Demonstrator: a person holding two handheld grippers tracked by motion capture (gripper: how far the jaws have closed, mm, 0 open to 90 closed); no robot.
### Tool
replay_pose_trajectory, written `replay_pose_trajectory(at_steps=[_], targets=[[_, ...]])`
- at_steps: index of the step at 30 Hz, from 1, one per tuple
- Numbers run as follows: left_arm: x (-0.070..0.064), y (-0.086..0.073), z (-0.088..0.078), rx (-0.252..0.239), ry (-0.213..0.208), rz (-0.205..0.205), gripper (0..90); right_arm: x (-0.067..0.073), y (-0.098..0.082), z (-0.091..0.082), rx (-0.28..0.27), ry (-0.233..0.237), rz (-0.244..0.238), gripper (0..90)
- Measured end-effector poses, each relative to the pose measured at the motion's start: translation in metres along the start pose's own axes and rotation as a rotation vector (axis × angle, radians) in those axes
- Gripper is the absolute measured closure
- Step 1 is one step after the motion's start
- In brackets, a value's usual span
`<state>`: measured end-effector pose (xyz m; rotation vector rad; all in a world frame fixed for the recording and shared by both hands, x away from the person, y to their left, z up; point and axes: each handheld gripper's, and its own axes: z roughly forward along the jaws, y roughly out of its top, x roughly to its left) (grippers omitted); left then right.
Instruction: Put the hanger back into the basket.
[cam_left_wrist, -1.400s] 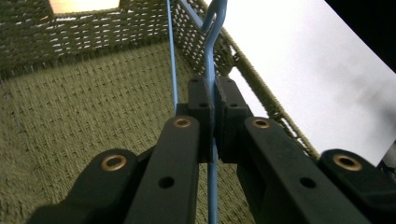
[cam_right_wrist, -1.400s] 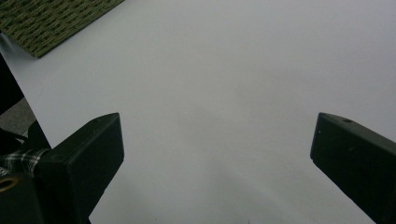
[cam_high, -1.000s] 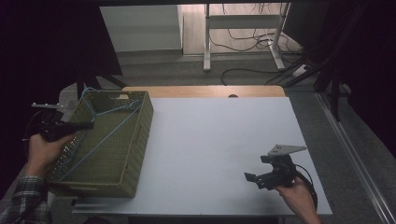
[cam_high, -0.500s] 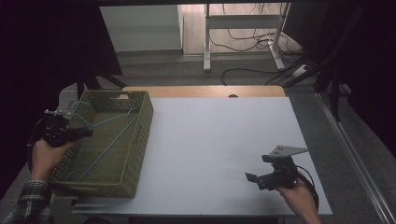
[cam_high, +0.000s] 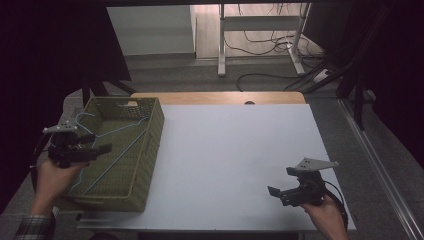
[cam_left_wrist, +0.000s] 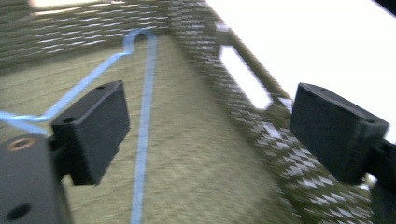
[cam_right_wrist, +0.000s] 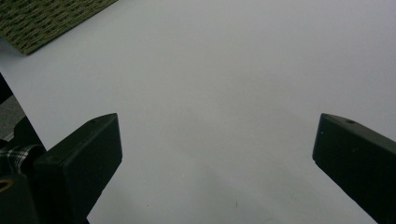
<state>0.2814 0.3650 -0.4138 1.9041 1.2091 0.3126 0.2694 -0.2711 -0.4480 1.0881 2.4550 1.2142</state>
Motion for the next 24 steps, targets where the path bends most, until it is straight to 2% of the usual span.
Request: replay_pose_trajectory(at_steps=[3,9,12,14,16,20,24], targets=[[-0.02,-0.003,-0.001,-0.023,-0.031,0.029,9.2,0.001,-0.001,-0.002,-0.006,-0.008,-0.005,0.4],[-0.061,-0.018,0.005,-0.076,-0.055,0.106,5.8,0.003,-0.005,-0.006,-0.004,-0.007,0.004,0.0],[-0.075,-0.027,0.01,-0.09,-0.071,0.13,4.0,0.004,-0.007,-0.007,-0.003,-0.015,0.002,0.0],[-0.082,-0.034,0.014,-0.081,-0.088,0.143,3.3,0.003,-0.009,-0.009,-0.005,-0.015,0.003,0.0],[-0.091,-0.041,0.019,-0.064,-0.084,0.167,2.8,0.003,-0.01,-0.01,-0.006,-0.018,0.005,0.0],[-0.098,-0.051,0.028,-0.023,-0.076,0.192,2.7,0.002,-0.012,-0.01,0.001,-0.019,0.006,0.0],[-0.096,-0.052,0.031,-0.011,-0.068,0.194,3.0,0.003,-0.012,-0.007,0.011,-0.018,-0.004,0.0]])
